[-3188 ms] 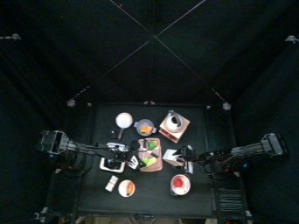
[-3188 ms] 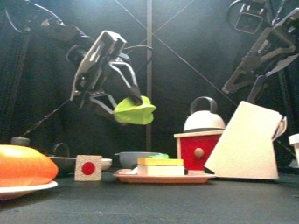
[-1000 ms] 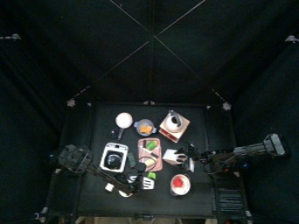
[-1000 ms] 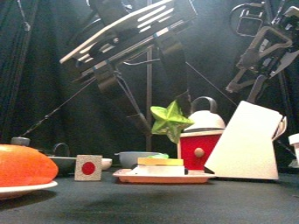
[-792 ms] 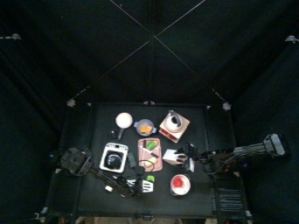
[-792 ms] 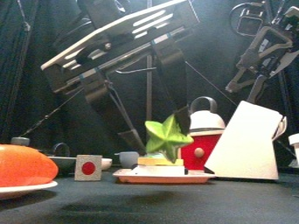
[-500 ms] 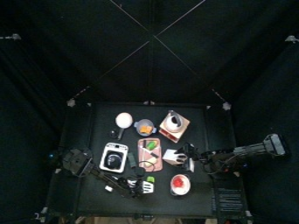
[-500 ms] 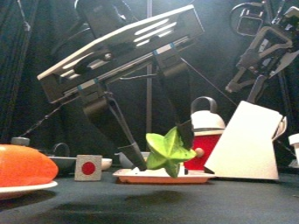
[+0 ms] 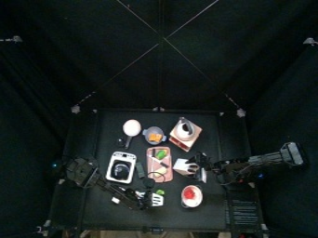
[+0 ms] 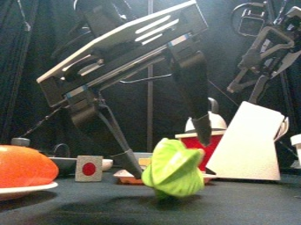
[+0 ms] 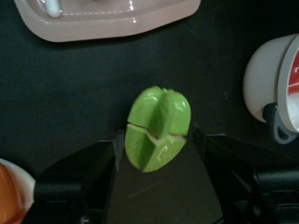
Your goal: Place starfruit in cutting position in middle bottom of table
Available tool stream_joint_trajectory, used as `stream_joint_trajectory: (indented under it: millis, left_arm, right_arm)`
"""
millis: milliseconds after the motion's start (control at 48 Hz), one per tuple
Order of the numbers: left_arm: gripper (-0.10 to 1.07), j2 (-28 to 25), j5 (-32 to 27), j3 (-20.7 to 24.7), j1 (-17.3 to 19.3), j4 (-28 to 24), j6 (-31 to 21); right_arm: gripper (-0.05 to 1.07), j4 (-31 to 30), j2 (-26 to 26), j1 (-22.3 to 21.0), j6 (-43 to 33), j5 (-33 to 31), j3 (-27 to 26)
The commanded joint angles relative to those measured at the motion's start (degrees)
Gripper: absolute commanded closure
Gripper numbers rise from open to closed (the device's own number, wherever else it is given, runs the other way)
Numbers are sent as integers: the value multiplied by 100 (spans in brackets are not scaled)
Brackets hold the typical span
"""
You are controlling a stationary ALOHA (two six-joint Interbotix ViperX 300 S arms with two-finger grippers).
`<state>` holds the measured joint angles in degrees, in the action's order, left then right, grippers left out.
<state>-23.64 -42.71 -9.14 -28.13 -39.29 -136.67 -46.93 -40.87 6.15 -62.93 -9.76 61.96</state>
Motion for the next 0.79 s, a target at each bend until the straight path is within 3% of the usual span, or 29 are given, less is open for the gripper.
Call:
stream_joint_trajectory:
  millis: [0, 333, 771]
  left_arm:
    - [-4, 185, 9, 88, 9, 44, -18]
    - [-4, 237, 765, 132, -35, 422, -9]
    - [-4, 211, 1257, 229, 26, 352, 18]
  right_arm:
    - [0, 9, -9, 0, -18, 9, -62]
    - [0, 9, -9, 0, -18, 18, -62]
    - [0, 9, -9, -9, -18, 18, -62]
